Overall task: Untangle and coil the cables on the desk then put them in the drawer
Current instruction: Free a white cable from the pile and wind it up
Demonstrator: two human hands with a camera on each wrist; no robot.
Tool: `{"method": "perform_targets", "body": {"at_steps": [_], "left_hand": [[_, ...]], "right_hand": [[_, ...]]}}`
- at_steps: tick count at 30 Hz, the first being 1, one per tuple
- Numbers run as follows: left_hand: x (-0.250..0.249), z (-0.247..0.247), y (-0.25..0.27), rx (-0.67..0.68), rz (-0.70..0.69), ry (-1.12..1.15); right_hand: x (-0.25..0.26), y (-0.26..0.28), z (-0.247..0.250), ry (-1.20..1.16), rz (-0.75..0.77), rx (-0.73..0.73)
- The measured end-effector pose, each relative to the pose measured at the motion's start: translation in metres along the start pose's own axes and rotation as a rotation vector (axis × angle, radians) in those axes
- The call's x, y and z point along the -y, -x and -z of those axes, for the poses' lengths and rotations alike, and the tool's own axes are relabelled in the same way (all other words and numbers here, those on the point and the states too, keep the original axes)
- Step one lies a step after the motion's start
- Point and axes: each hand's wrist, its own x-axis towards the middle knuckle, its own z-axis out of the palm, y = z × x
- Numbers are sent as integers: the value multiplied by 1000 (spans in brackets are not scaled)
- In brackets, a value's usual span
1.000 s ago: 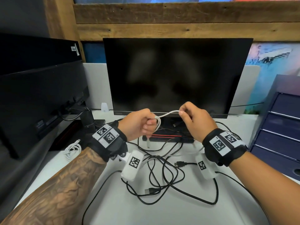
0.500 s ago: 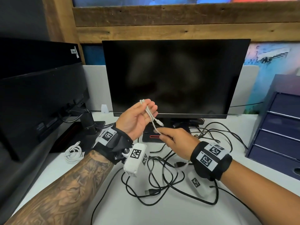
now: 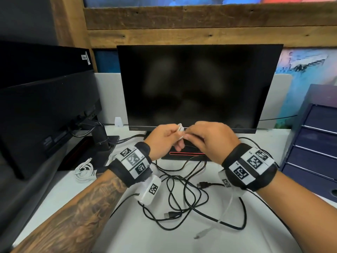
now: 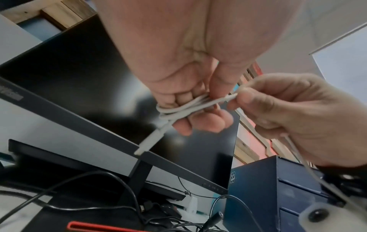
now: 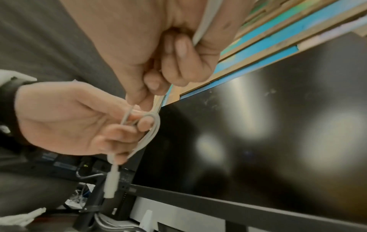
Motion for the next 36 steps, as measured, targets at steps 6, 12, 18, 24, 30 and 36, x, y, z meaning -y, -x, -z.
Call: {"method": "perform_targets", "body": {"at_steps": [6,12,18,24,30,36], "left_hand": [[-5,0,-2,135,144,26],[-6,4,1,118,292,588],[-5,6,0,63,315,1136],[-5,6,-3,-132,267,1294],[2,-4,-4,-351,220,1137],[13,-14,0,-379,119,580]], "right_hand": [[-14,2,-5,54,30,-68],[-21,7,-21,-139,-168,18],[-3,16,-44,-226,-229,196],[9,21,-55,-219,-263,381],[21,22,-52,-228,-207,516],[29,15,-35,-154,-137,536]]}}
